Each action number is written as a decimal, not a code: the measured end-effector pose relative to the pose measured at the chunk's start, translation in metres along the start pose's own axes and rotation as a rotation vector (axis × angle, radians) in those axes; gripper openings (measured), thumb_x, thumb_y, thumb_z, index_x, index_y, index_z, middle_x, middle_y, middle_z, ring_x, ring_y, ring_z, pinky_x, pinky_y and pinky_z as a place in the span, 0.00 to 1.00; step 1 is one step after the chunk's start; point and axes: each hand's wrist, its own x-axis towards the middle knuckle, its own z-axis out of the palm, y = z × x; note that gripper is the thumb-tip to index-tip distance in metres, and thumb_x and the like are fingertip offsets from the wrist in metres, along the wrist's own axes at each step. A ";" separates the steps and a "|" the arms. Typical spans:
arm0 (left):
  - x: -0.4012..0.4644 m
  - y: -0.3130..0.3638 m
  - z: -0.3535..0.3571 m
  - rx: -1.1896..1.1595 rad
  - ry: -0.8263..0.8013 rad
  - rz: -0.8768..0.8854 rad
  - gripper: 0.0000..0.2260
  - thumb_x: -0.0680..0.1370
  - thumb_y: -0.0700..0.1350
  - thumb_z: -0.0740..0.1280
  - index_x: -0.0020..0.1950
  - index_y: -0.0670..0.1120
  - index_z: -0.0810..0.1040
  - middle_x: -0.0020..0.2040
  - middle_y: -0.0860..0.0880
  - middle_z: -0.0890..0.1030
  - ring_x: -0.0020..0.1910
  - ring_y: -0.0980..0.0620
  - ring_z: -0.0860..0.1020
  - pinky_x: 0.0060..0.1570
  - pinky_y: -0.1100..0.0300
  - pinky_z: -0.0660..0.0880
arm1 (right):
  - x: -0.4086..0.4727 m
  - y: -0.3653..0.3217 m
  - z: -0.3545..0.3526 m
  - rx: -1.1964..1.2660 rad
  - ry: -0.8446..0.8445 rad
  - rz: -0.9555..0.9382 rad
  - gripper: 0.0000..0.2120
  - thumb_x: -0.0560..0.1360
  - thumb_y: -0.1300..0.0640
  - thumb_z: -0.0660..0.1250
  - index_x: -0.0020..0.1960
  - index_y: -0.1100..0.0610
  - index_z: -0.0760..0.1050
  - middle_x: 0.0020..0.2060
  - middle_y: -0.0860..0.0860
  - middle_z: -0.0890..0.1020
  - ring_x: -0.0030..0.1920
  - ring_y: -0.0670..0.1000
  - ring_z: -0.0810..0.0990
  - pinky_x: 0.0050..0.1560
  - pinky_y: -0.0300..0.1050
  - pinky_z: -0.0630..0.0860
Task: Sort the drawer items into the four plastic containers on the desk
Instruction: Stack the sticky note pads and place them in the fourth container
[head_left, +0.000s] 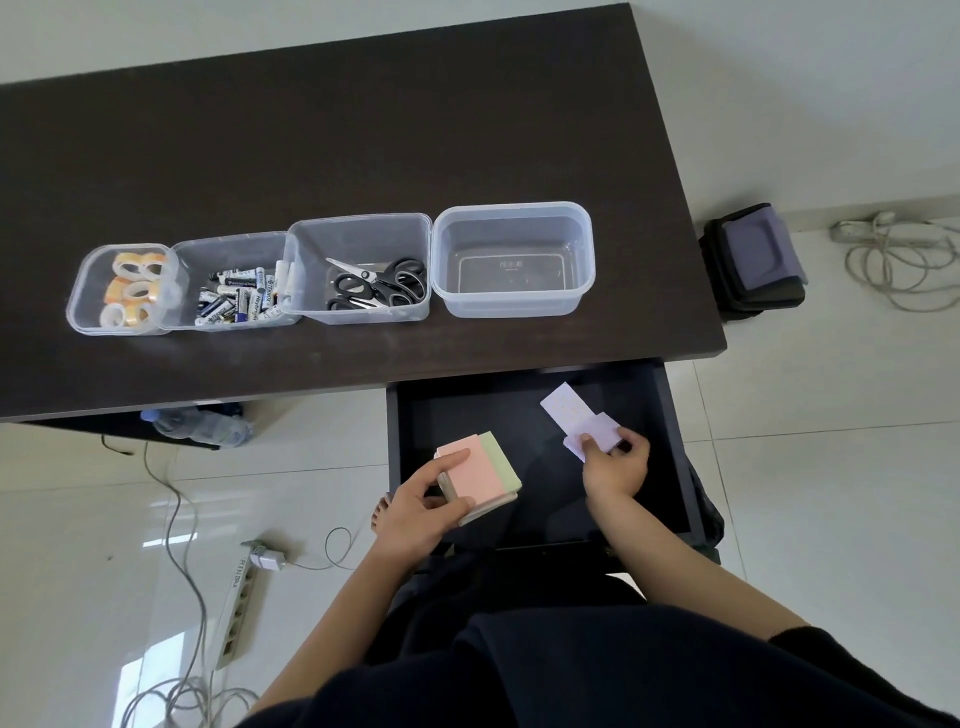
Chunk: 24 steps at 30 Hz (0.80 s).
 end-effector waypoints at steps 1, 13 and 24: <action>0.000 0.000 0.000 -0.012 -0.007 0.003 0.23 0.72 0.35 0.70 0.57 0.63 0.77 0.61 0.47 0.73 0.46 0.49 0.77 0.51 0.49 0.81 | -0.003 -0.004 -0.002 0.006 -0.019 -0.017 0.21 0.68 0.64 0.75 0.57 0.53 0.72 0.57 0.58 0.79 0.52 0.55 0.80 0.51 0.45 0.75; -0.001 0.010 0.009 -0.062 -0.125 0.078 0.28 0.68 0.38 0.71 0.63 0.62 0.72 0.64 0.48 0.73 0.53 0.43 0.78 0.47 0.50 0.81 | -0.074 -0.058 -0.026 -0.106 -0.720 -0.367 0.16 0.69 0.66 0.74 0.55 0.56 0.78 0.46 0.48 0.79 0.45 0.46 0.79 0.41 0.35 0.79; -0.005 0.020 0.016 -0.150 -0.158 0.087 0.31 0.73 0.34 0.71 0.67 0.62 0.67 0.61 0.49 0.76 0.51 0.49 0.81 0.52 0.43 0.79 | -0.071 -0.057 -0.022 -0.375 -0.863 -0.522 0.20 0.67 0.60 0.76 0.56 0.49 0.77 0.48 0.50 0.80 0.43 0.50 0.81 0.44 0.43 0.80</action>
